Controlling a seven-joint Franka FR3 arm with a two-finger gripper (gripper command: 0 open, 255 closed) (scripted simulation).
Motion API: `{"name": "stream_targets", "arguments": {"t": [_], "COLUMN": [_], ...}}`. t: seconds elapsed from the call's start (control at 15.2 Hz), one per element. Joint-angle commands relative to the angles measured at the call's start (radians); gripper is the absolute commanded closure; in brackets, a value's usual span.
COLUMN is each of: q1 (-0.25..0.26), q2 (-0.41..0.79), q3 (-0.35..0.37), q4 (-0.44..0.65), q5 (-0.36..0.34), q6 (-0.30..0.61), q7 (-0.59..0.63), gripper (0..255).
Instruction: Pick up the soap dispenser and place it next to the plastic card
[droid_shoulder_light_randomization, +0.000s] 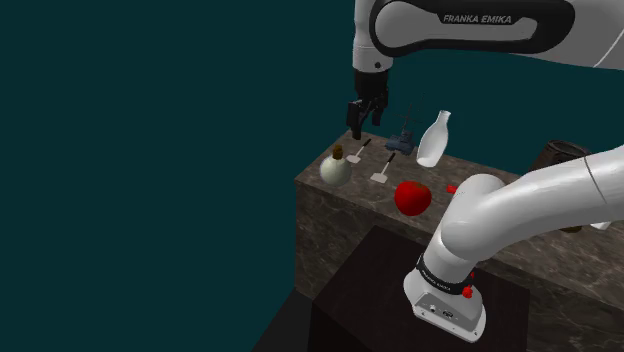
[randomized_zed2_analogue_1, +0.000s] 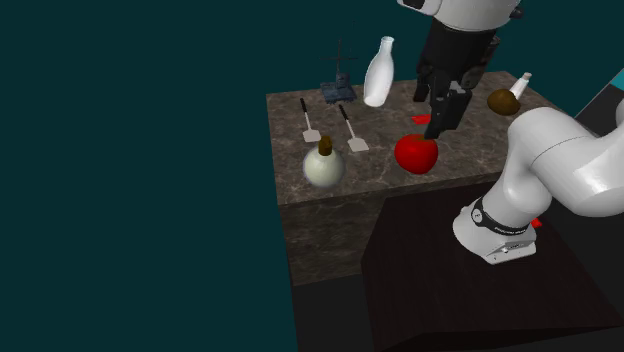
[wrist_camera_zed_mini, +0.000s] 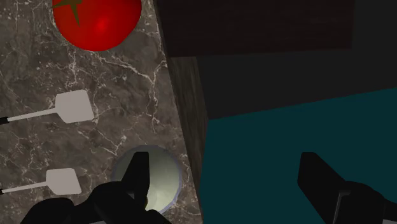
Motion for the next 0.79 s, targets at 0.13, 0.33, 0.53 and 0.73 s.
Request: {"name": "stream_targets", "arguments": {"t": [0.13,0.33,0.53,0.73], "q1": [-0.01,-0.025,-0.04,-0.053], "q2": [0.037,0.103,0.179,0.266], "q3": [-0.022,-0.055,-0.088,-0.12], "q4": [-0.021,-0.041,-0.049,-0.044], "q5": [-0.016,-0.039,-0.057,-0.071], "q6": [0.067,0.167,0.265,0.36], "q7": [-0.015,-0.037,-0.059,-0.08], "gripper": [0,0,0,0]}}
